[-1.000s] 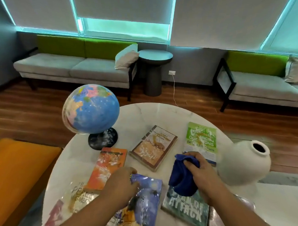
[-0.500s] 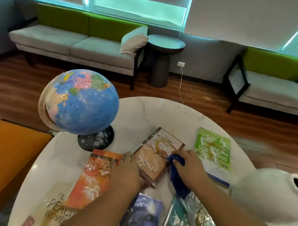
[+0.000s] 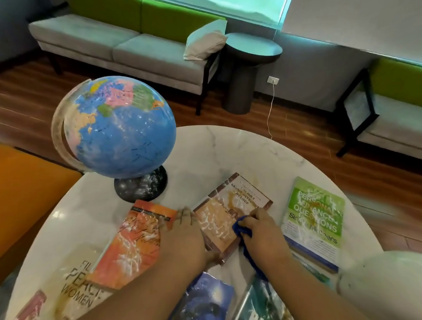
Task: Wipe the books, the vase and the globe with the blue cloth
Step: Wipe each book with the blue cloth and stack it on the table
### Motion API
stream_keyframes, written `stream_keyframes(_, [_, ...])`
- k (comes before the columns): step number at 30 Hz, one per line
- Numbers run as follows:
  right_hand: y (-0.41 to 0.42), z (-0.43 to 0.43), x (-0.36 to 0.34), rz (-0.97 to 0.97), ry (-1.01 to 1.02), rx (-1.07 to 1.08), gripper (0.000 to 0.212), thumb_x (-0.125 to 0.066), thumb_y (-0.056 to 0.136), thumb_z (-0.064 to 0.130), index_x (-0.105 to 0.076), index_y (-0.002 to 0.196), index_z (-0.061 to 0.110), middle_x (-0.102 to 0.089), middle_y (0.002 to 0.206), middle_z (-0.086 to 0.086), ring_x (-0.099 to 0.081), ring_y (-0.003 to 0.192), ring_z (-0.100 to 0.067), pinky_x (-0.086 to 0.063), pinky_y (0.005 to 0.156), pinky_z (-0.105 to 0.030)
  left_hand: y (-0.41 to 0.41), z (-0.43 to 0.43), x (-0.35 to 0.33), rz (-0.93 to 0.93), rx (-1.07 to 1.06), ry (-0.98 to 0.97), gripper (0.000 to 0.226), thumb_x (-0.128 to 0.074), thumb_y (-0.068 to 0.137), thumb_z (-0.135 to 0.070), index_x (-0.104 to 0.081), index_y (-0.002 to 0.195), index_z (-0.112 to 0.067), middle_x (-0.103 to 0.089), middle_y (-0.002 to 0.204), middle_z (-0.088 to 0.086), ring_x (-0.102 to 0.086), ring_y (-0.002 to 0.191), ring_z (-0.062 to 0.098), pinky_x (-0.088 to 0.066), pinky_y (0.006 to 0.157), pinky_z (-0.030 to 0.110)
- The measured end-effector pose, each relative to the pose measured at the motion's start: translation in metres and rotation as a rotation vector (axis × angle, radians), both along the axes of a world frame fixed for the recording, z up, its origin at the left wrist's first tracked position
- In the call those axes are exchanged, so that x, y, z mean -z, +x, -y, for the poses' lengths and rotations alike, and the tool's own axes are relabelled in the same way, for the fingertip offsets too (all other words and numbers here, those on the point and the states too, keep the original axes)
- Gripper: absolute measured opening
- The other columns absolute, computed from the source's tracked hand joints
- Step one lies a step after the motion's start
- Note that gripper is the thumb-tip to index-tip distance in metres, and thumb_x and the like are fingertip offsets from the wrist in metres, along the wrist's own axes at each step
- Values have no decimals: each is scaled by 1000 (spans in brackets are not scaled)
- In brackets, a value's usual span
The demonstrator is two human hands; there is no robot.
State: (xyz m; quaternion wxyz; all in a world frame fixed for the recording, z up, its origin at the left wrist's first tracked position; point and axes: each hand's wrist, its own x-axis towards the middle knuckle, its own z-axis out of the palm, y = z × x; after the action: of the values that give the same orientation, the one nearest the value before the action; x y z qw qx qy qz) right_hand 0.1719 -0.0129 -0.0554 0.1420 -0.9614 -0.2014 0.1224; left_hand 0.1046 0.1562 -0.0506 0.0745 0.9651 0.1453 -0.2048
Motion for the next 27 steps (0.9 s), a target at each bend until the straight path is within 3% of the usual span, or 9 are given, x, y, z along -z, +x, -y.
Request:
stream_keyframes(3, [-1,1,1,-35,5,-82,31,-59,91,16,-64,122,20,-46,123,-1,-50,107,-18,-31,84,-12,-1,2,0,11,6,25,124,-48,70,-83,5,152,-6,4,161,9,2,148,24,-1,118,54])
stream_keyframes(6, [6,2,1,9,14,-5,34,-59,89,9,-65,121,17,-48,121,-3,-52,102,-20,-32,80,-13,2,3,-1,25,24,25,125,-51,69,-82,2,152,-3,0,161,12,-2,148,26,-6,120,49])
stream_keyframes(11, [-5,-1,5,-31,16,-132,33,-60,89,14,-65,121,21,-46,121,-1,-51,105,-19,-34,84,-14,4,4,0,34,28,24,129,-56,67,-81,0,151,-1,-4,160,15,-6,147,30,-10,120,43])
stream_keyframes(14, [2,1,3,3,31,-23,33,-58,90,13,-65,122,20,-44,116,1,-49,95,-15,-32,80,-13,5,3,0,49,47,30,127,-56,66,-81,-5,151,-3,-8,159,14,-8,146,30,-11,120,43])
stream_keyframes(16, [-2,-5,2,14,31,-62,33,-58,90,14,-65,121,22,-41,112,3,-45,90,-12,-33,79,-13,5,2,0,59,59,39,124,-56,64,-82,-11,151,-5,-13,158,13,-10,146,30,-12,120,44])
stream_keyframes(19, [-14,-8,2,-34,65,-157,31,-59,91,19,-64,121,24,-39,118,6,-47,97,-12,-31,82,-11,6,3,0,66,61,47,122,-56,64,-83,-16,150,-6,-17,156,11,-13,144,30,-14,119,44])
stream_keyframes(23, [-6,-6,1,8,60,-47,32,-59,90,19,-64,122,23,-41,116,3,-43,89,-9,-31,80,-11,7,2,1,71,59,58,124,-56,62,-84,-18,149,-5,-21,154,11,-16,143,30,-15,119,44])
stream_keyframes(27, [-18,-9,3,-30,85,-175,31,-60,90,20,-64,121,24,-37,124,4,-44,95,-10,-30,82,-10,6,2,1,81,61,54,123,-55,62,-84,-19,149,-5,-23,152,12,-17,142,29,-16,118,44])
